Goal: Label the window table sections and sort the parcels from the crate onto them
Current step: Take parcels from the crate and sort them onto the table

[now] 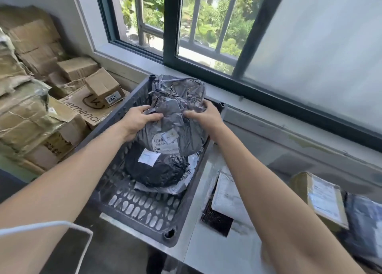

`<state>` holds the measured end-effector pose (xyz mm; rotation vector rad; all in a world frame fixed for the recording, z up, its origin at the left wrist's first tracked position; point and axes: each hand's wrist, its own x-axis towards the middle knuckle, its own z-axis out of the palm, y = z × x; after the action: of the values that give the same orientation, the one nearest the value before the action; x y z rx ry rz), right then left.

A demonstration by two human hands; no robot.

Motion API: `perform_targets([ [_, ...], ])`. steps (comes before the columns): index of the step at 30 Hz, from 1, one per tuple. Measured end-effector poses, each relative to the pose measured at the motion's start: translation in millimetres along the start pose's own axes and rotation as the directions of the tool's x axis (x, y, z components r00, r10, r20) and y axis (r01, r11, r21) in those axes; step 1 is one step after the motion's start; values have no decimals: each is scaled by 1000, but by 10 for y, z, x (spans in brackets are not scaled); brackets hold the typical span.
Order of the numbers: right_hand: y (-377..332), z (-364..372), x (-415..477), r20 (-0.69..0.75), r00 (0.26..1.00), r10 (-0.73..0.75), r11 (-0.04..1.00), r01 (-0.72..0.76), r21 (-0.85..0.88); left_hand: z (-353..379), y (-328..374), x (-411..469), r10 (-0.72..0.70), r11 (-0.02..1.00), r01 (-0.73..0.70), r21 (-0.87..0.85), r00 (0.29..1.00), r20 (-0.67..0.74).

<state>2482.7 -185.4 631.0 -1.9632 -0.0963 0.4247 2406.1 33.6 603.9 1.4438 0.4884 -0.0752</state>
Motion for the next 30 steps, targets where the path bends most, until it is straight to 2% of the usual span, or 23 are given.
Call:
perform_targets([
  [7, 8, -583, -216, -75, 996, -52, 981, 65, 184, 492, 228, -115, 109, 994, -108, -25, 990, 86],
  [10, -23, -865, -324, -141, 987, -73, 979, 98, 181, 812, 383, -225, 152, 988, -150, -26, 984, 94],
  [16, -124, -1467, -458, -211, 969, -131, 978, 161, 132, 1237, 631, -432, 0, 999, 9, -33, 963, 270],
  [19, -95, -1671, -518, -231, 965, -124, 980, 155, 123, 1435, 671, -488, 31, 997, -9, -81, 961, 273],
  [23, 92, -1818, -606, -257, 961, -98, 967, 153, 202, 1666, 674, -503, 32, 998, -15, -65, 961, 275],
  [27, 398, -1985, -669, -333, 942, -44, 967, 124, 223, 1963, 576, -416, 14, 996, -30, 84, 981, 195],
  [30, 650, -2099, -691, -351, 934, 60, 985, 2, 175, 2223, 381, -315, 39, 985, -61, 159, 989, 142],
])
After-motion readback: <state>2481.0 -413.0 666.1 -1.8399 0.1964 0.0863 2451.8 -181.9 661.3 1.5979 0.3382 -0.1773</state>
